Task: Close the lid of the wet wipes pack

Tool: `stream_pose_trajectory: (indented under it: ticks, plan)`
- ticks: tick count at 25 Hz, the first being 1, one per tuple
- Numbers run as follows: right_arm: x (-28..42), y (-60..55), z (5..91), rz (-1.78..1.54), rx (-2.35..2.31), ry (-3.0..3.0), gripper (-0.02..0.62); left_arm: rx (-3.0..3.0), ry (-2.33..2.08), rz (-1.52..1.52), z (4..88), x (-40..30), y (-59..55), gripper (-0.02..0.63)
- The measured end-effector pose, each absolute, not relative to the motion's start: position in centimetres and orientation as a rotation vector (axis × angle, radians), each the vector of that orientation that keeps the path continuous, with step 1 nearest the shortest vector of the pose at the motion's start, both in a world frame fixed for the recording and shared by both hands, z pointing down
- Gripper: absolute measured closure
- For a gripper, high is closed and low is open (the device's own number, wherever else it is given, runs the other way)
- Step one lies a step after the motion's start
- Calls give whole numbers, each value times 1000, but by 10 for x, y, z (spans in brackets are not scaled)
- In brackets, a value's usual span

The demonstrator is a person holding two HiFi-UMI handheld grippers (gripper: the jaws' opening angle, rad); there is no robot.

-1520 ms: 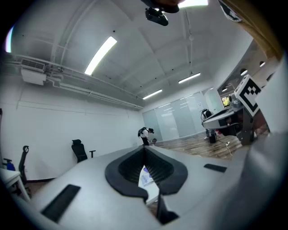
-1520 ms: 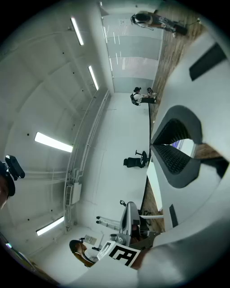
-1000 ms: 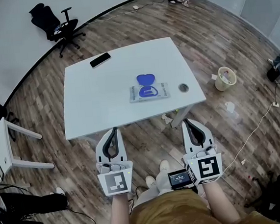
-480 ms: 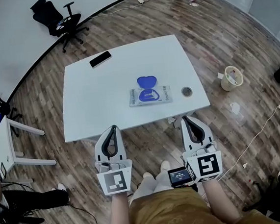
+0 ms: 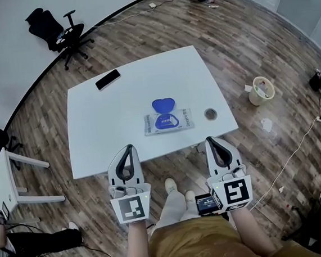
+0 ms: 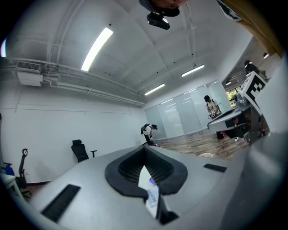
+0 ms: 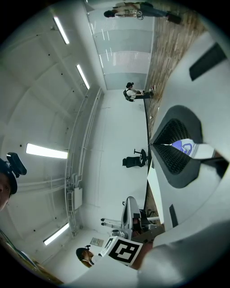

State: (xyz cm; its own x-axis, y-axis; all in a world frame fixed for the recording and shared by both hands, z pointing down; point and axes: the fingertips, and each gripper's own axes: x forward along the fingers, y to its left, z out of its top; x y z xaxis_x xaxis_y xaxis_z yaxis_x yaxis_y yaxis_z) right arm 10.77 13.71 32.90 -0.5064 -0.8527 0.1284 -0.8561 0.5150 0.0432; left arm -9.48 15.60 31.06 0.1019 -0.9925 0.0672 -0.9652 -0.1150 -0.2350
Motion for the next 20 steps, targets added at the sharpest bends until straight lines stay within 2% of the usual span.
stream_pose_trajectory:
  ticks: [20]
  plan:
    - [56,46,317,-8,1575,-2529,584,-2349,1895,-212,306,-148,42,600]
